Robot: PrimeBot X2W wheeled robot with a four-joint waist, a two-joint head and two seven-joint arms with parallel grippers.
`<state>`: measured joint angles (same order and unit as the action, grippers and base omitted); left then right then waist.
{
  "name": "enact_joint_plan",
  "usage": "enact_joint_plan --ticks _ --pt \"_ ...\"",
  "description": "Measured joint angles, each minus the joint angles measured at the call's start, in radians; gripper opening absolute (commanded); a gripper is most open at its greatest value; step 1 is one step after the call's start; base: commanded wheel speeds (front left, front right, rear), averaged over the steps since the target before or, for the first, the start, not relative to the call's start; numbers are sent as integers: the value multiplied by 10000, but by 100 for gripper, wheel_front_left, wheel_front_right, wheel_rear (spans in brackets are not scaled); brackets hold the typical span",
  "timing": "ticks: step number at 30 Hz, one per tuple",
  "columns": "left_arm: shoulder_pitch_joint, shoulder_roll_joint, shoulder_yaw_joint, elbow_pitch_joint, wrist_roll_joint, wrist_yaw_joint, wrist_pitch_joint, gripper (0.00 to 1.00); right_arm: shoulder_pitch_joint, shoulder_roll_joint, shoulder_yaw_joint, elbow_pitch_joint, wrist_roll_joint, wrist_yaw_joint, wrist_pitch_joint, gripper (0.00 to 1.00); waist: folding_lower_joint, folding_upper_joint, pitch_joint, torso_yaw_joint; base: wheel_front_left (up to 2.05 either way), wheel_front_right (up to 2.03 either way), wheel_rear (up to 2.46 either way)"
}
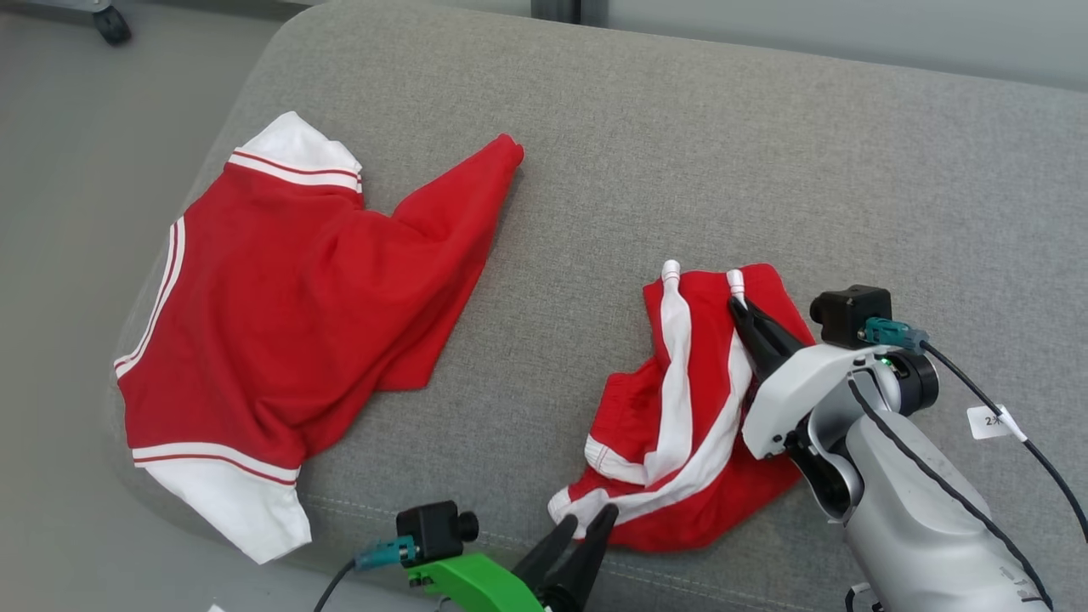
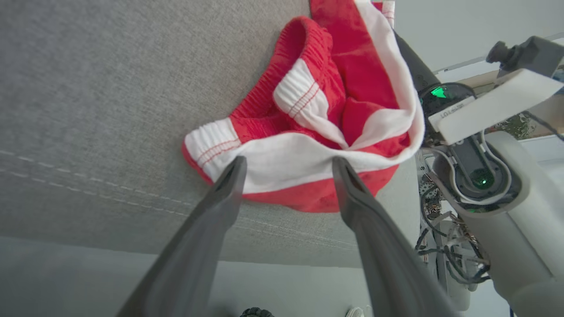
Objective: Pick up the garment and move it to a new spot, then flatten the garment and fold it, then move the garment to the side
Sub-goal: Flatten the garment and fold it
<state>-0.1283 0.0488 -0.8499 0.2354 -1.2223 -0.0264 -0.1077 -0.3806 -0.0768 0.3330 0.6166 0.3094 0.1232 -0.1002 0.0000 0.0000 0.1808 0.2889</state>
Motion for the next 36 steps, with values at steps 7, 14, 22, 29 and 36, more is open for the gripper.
enact_joint_plan --ticks 7,14,22,29,36 --pt "611 25 416 -184 -1546 -13 173 100 0 -31 58 167 88 0 -140 6 0 0 -97 -141 0 0 0" --pt "1045 29 882 -288 -2880 -13 326 100 -1 -130 82 282 88 0 -226 0 0 0 -125 -207 0 0 0" --pt "1125 29 1003 -439 -4205 -13 520 100 -71 -173 263 395 92 0 -313 0 0 0 -97 -254 0 0 0" --pt "908 25 993 -403 -4381 -13 537 100 -242 -178 380 468 107 0 -313 0 0 0 -52 -304 0 0 0" --pt "523 23 871 -138 -4479 2 531 100 -264 -182 456 546 190 0 -326 0 0 1 -16 -379 0 0 0"
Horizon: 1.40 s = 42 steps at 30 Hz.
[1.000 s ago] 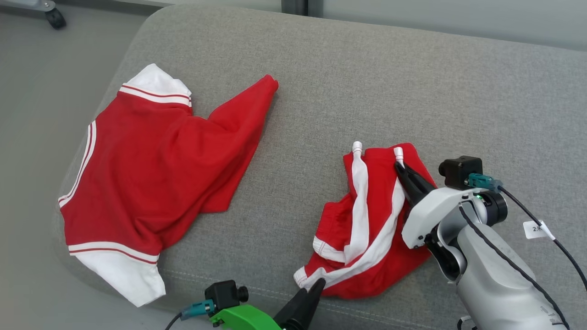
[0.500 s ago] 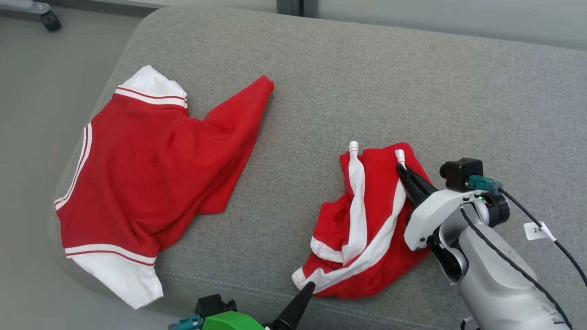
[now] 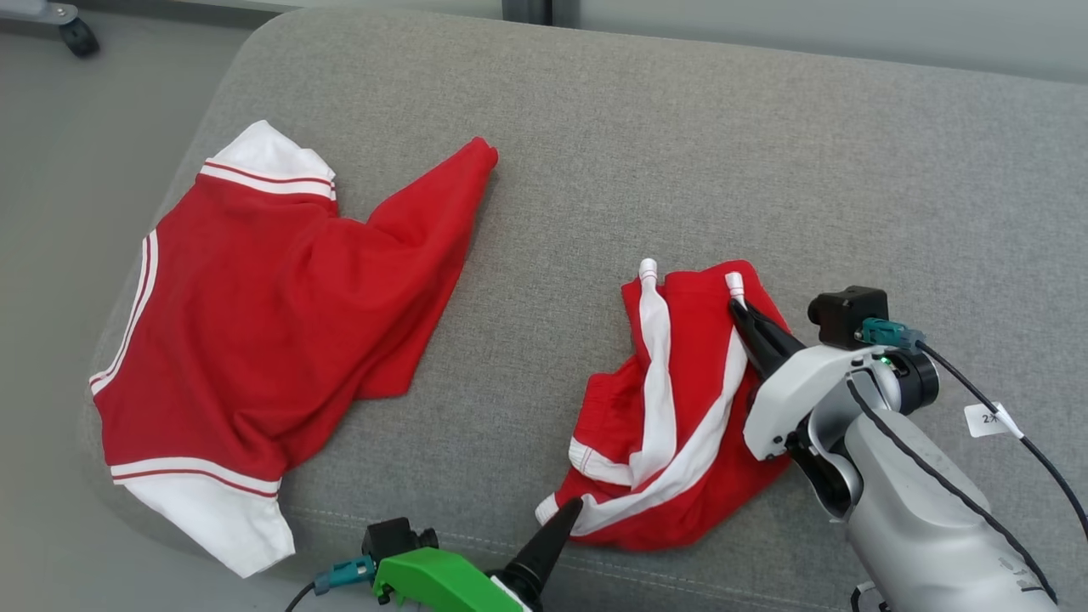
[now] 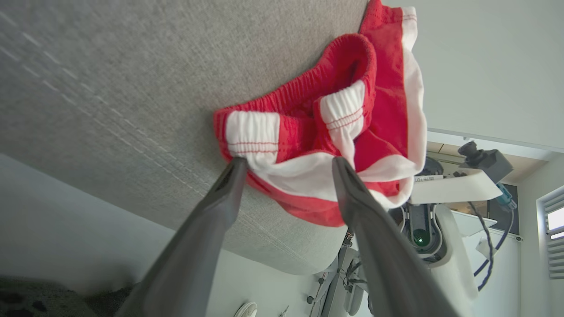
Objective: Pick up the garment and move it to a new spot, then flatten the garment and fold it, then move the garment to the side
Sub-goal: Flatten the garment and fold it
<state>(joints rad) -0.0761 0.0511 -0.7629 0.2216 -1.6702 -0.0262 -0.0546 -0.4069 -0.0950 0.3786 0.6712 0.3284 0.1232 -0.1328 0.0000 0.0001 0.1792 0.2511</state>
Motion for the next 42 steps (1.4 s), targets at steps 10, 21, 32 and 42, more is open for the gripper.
enact_joint_plan --ticks 10,21,32,42 --pt "-413 -10 -184 280 -79 86 -186 0 -193 -19 109 107 178 2 -134 0 0 0 80 -243 0 0 0" --pt "-766 88 395 485 366 81 -997 0 -248 -15 -251 -29 433 2 -700 0 0 0 -53 -337 0 0 0" --pt "-2747 1005 991 -918 2719 90 -1768 0 -889 15 -932 -1567 895 2 -1139 0 0 0 -505 -723 0 0 0" --pt "-3057 1515 1549 -2337 3377 683 -1854 0 -1014 94 -1492 -3442 1223 2 -1193 0 0 0 -1040 -1468 0 0 0"
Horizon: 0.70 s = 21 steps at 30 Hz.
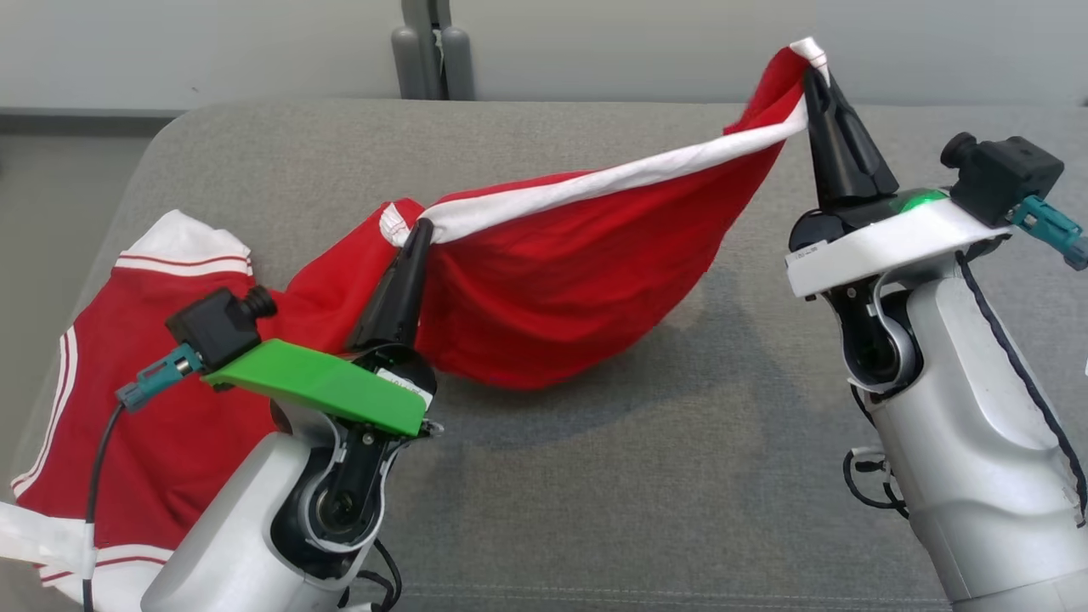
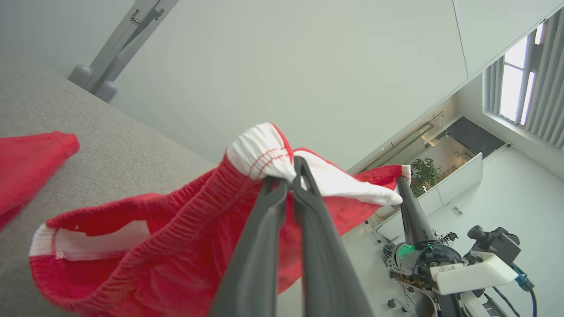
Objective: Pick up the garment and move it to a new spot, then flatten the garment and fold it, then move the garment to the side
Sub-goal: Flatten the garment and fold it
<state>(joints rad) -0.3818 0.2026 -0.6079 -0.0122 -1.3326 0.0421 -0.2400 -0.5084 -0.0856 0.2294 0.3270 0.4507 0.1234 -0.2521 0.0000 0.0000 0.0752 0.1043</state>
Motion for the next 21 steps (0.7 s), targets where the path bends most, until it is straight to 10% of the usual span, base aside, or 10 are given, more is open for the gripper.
enact_joint_plan --ticks 21 --pt "550 1012 466 -4284 1260 830 353 0 1918 190 -736 -4941 1342 -508 90 0 0 0 -313 -1782 0 0 0"
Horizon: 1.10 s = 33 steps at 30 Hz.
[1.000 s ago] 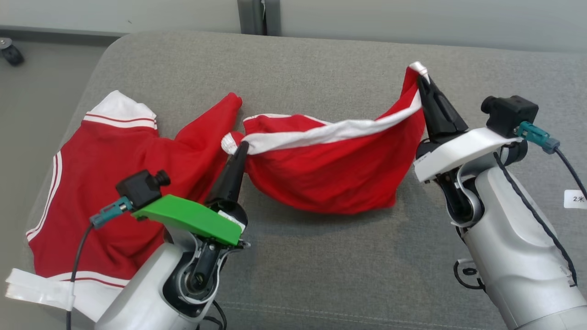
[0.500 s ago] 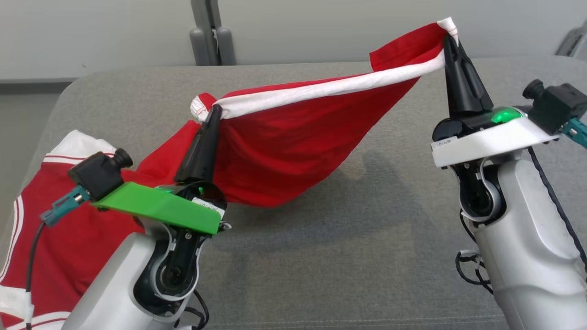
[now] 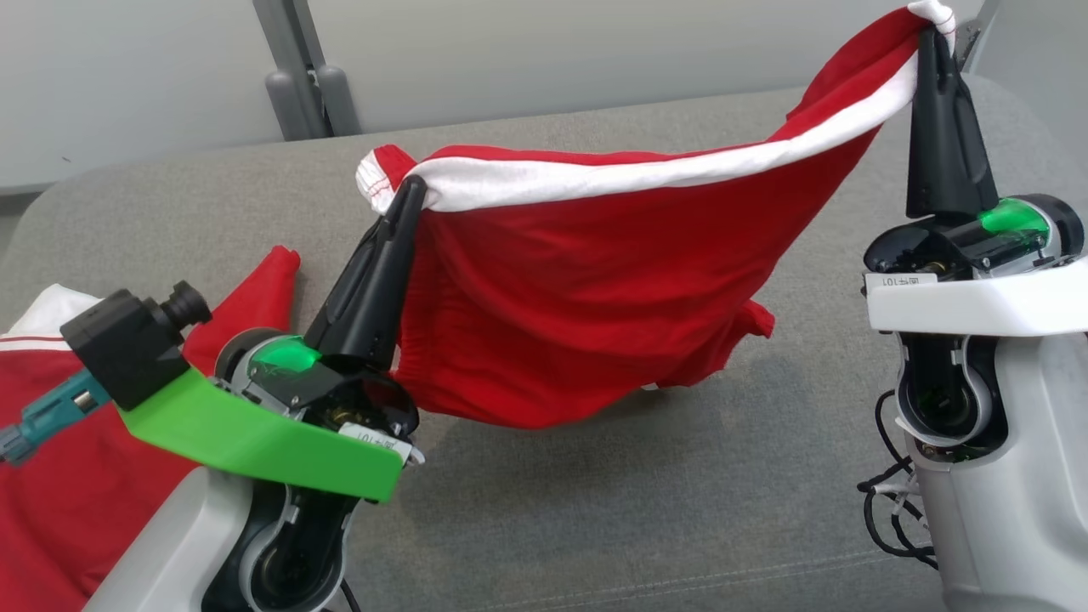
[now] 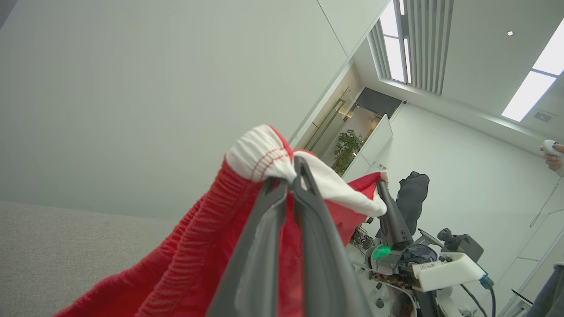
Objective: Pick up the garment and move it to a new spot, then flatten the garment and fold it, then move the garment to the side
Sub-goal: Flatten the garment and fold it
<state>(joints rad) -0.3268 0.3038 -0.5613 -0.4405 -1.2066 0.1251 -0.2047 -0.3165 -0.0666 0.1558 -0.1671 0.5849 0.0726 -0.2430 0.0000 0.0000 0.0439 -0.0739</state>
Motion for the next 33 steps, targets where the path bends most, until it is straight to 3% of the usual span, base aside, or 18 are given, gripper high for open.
enact_joint_plan --ticks 6,14,18,24,33 --pt "-1 128 568 -52 48 0 385 0 -39 6 -86 -871 56 -240 357 0 0 0 632 -95 0 0 0" --pt "-588 173 1078 675 27 0 1419 0 -1025 19 -125 -1057 316 -483 970 0 0 0 1634 -85 0 0 0" --pt "-1881 -56 1068 1576 -107 0 2309 0 -2401 42 -393 -217 884 -882 1592 0 0 0 2288 -10 0 0 0" --pt "-3935 -568 1122 3164 79 -2 3104 0 -4678 12 -968 1206 692 -1526 2169 0 0 0 3073 159 0 0 0" --pt "-7030 -1475 1511 4454 1156 -13 3221 0 -7990 -111 -1574 2146 481 -1760 2368 0 3 0 4121 497 0 0 0"
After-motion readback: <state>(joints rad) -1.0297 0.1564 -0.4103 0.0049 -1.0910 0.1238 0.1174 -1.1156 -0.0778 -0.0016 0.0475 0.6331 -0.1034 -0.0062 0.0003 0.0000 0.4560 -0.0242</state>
